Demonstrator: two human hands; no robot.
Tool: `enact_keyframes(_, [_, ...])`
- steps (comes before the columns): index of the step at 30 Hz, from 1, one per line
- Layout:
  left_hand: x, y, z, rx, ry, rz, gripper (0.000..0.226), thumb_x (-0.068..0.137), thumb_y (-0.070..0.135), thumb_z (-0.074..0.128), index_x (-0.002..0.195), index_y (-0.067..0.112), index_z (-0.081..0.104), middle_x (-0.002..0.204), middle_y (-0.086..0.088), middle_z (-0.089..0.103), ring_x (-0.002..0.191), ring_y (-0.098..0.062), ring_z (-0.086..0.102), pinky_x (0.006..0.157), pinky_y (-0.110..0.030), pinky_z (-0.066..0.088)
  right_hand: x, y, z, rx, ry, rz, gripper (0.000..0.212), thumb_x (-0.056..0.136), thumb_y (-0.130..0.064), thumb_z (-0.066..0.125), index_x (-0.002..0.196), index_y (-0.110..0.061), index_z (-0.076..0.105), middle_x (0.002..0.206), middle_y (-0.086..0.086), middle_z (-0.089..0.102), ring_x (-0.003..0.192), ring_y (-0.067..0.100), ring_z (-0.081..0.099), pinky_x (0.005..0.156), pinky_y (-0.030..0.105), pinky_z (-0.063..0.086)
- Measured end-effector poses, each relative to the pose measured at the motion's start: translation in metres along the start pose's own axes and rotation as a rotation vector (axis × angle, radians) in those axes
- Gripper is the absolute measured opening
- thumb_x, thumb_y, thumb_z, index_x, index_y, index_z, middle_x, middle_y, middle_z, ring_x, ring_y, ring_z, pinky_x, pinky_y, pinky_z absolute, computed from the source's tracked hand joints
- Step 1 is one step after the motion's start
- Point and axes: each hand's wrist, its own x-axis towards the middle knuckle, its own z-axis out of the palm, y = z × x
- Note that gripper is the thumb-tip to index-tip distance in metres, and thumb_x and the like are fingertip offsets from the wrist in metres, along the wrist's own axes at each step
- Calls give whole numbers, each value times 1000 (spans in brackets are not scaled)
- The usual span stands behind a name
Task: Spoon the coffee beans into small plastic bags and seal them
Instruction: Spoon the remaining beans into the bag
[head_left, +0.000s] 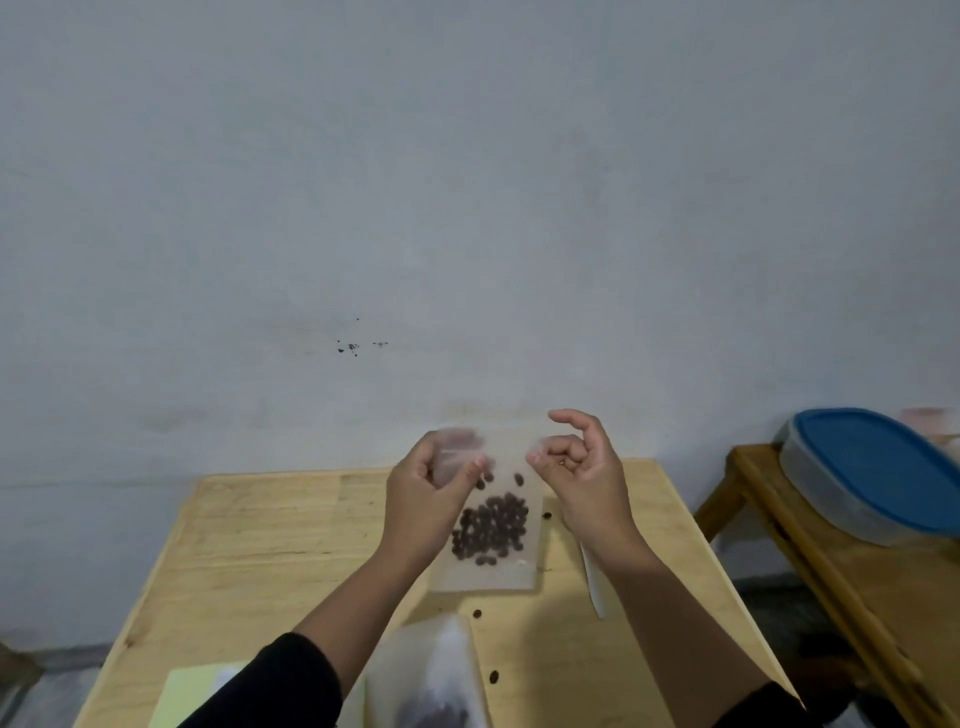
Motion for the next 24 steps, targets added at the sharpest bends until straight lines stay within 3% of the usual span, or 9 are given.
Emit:
enact_keyframes(3, [-3, 5, 3, -18, 45, 9, 25, 85, 17, 67, 105, 30, 60, 83, 7, 73, 81, -14, 69, 78, -24, 52, 1, -8, -8, -84, -128, -62, 47, 85, -5, 63, 115, -40, 55, 79, -8, 62, 77, 7, 59, 77, 17, 47])
enact_keyframes(6, [-7, 9, 7, 40, 77, 30, 32, 85, 23, 67, 108, 43, 56, 93, 8, 70, 86, -12, 67, 78, -28, 53, 2, -20, -15, -176, -205, -106, 40, 86, -11, 64, 109, -42, 61, 89, -21, 62, 79, -4, 55, 77, 11, 44])
enact_keyframes(9, [-13, 17, 13, 57, 69, 28, 42, 85, 19, 67, 116, 44, 53, 90, 7, 69, 81, -6, 66, 72, -16, 49, 3, -27, -25, -230, -256, -132, 33, 85, -11, 66, 101, -40, 65, 86, -29, 64, 77, -7, 56, 73, 7, 42])
enact_keyframes(12, [-20, 25, 17, 129, 13, 51, 42, 85, 15, 67, 116, 42, 55, 77, 6, 70, 63, -4, 60, 59, -9, 41, 3, -28, -37, -268, -305, -143, 29, 85, -9, 65, 97, -35, 68, 74, -24, 63, 70, -4, 54, 69, 10, 43])
enact_keyframes(15, [-29, 26, 21, 197, -23, 91, 27, 86, 15, 66, 106, 34, 63, 68, 14, 70, 51, 0, 50, 53, -10, 37, 3, -25, -45, -255, -339, -134, 27, 85, -7, 63, 93, -31, 70, 72, -7, 63, 72, 4, 61, 71, 19, 48])
enact_keyframes(18, [-40, 27, 28, 250, 16, 82, 22, 86, 11, 65, 98, 29, 67, 53, 20, 61, 47, 2, 47, 50, -12, 34, -1, -16, -45, -251, -332, -124, 29, 83, -5, 63, 88, -32, 70, 68, -7, 60, 63, 12, 53, 65, 24, 45])
enact_keyframes(21, [-50, 24, 29, 212, 72, 38, 26, 86, 7, 64, 98, 30, 68, 59, 12, 64, 57, 4, 61, 57, -15, 46, -6, -9, -45, -237, -370, -100, 34, 84, -6, 61, 92, -38, 69, 72, 0, 62, 66, 16, 54, 67, 24, 47])
enact_keyframes(24, [-58, 18, 26, 135, 75, 0, 31, 86, 6, 64, 103, 31, 67, 78, 8, 70, 73, -8, 70, 75, -27, 57, -13, -5, -42, -244, -451, -105, 32, 85, -11, 63, 98, -40, 67, 83, -15, 67, 75, 9, 60, 74, 17, 49])
